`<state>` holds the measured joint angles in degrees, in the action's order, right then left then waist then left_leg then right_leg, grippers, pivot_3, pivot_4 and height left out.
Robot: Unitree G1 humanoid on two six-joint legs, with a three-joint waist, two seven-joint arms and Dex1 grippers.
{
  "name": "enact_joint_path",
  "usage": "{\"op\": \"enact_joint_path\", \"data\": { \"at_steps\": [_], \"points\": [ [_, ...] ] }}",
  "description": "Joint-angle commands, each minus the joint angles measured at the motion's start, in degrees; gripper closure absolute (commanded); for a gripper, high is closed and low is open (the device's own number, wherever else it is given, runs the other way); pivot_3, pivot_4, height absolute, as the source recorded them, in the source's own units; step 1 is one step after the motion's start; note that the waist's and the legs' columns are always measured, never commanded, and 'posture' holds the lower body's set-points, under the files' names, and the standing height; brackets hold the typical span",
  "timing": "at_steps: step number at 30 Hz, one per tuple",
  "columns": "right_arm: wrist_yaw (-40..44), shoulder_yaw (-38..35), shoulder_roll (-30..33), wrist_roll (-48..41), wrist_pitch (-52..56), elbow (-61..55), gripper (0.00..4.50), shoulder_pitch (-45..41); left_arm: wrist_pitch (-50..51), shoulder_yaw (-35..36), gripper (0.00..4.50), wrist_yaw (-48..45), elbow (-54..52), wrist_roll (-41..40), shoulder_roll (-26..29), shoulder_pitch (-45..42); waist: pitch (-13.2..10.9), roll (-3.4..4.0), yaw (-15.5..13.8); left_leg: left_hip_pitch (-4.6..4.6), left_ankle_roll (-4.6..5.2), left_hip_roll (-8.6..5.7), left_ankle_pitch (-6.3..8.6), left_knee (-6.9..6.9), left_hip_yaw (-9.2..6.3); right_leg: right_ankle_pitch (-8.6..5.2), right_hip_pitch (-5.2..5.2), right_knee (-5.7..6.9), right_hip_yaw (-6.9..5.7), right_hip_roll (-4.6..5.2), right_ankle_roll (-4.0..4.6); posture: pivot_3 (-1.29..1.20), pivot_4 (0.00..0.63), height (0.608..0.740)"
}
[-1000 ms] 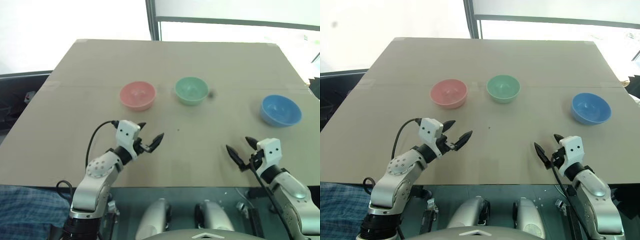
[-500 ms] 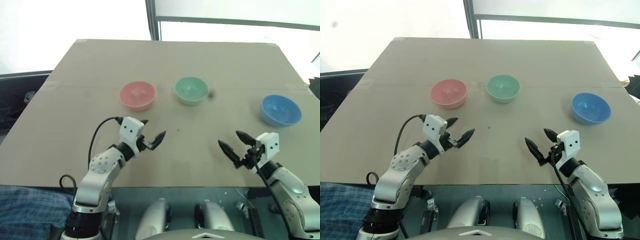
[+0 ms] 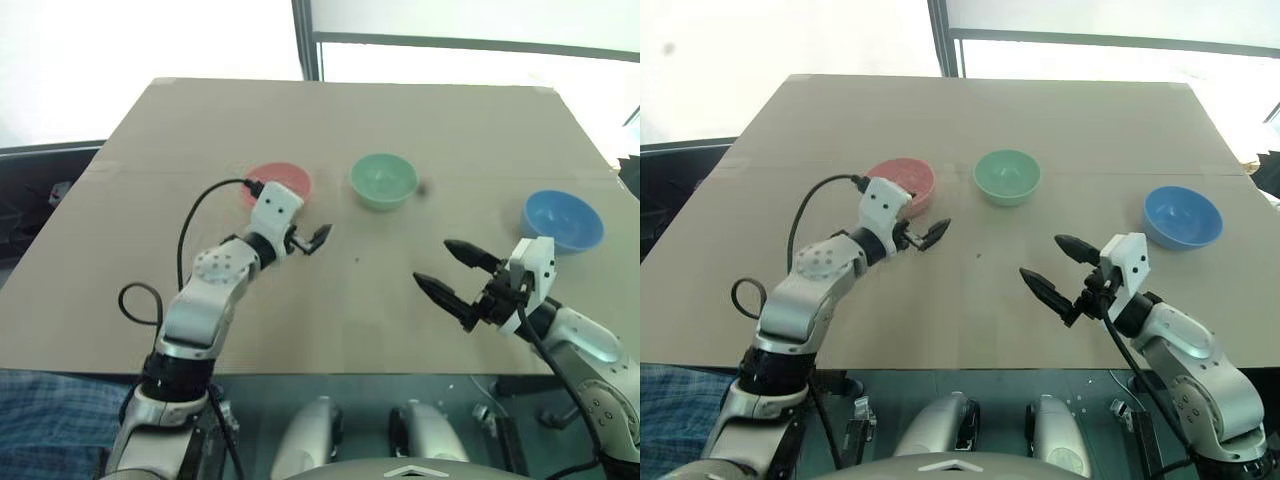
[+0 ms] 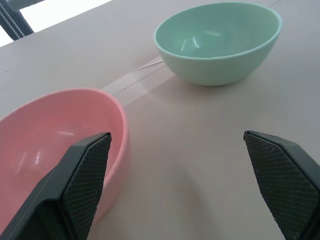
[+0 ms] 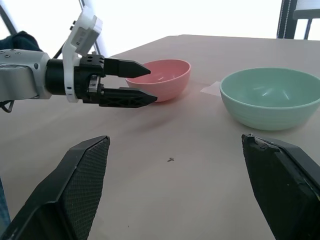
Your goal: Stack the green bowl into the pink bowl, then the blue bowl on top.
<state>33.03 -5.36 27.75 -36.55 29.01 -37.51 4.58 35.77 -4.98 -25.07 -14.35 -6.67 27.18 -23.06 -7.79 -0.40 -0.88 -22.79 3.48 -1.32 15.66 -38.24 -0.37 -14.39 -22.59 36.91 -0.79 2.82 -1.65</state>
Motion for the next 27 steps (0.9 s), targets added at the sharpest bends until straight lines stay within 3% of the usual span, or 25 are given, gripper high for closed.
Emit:
{"op": "enact_joint_path", "data": {
  "at_steps": [1,14,17,23,24,27],
  "points": [
    [-1.6,-0.2,-0.4,-0.4,0.0,-1.9,0.07,-0.2,-0.3,-0.4,0.00,0.4,0.7,2.5,1.4,-1.1,0.0,0.00,0.0,-0.01,-0.02,0.00,-0.01,0.00,0.00,0.00,0.00,0.00,0.00,0.00,0.00,0.00,0.150,0.740],
    [-3.5,-0.1,-0.7,0.3,-0.4,-0.8,0.07,-0.9,-13.4,-2.8,0.00,-2.5,18.7,9.4,3.9,-6.0,0.0,-0.02,-0.1,-0.02,-0.01,0.01,-0.01,-0.03,0.00,0.00,-0.02,0.02,0.00,0.02,0.00,0.00,0.150,0.740],
    [-4.1,-0.4,-0.4,1.1,-0.7,-0.9,0.00,-1.0,-14.8,-3.4,0.73,-4.4,23.0,10.0,3.7,-8.8,0.0,-0.01,-0.1,-0.03,-0.01,0.00,-0.01,-0.03,0.00,0.00,-0.03,0.02,0.00,0.03,0.00,0.00,0.150,0.740],
    [-4.9,-0.1,-0.1,1.2,0.8,-2.1,0.00,-0.5,-17.8,-3.6,3.39,-5.9,29.0,10.6,2.8,-12.5,0.0,-0.02,0.0,-0.06,-0.01,0.00,-0.01,-0.03,0.00,0.01,-0.04,0.03,0.00,0.03,-0.01,0.00,0.150,0.740],
    [-4.9,0.0,-0.2,1.3,0.6,-2.1,0.00,-0.5,-18.0,-3.7,4.10,-6.2,29.3,10.7,2.8,-12.7,0.0,-0.02,0.0,-0.06,-0.01,0.00,-0.01,-0.03,0.01,0.01,-0.05,0.03,0.00,0.02,-0.01,0.00,0.150,0.740],
    [-5.2,-0.1,-0.3,1.5,0.1,-2.1,0.00,-0.4,-18.4,-3.9,4.38,-6.9,29.8,10.8,2.7,-13.0,0.0,-0.02,0.0,-0.05,-0.01,0.00,-0.01,-0.03,0.01,0.01,-0.05,0.06,0.00,0.01,-0.01,0.00,0.150,0.740]
  ]
}}
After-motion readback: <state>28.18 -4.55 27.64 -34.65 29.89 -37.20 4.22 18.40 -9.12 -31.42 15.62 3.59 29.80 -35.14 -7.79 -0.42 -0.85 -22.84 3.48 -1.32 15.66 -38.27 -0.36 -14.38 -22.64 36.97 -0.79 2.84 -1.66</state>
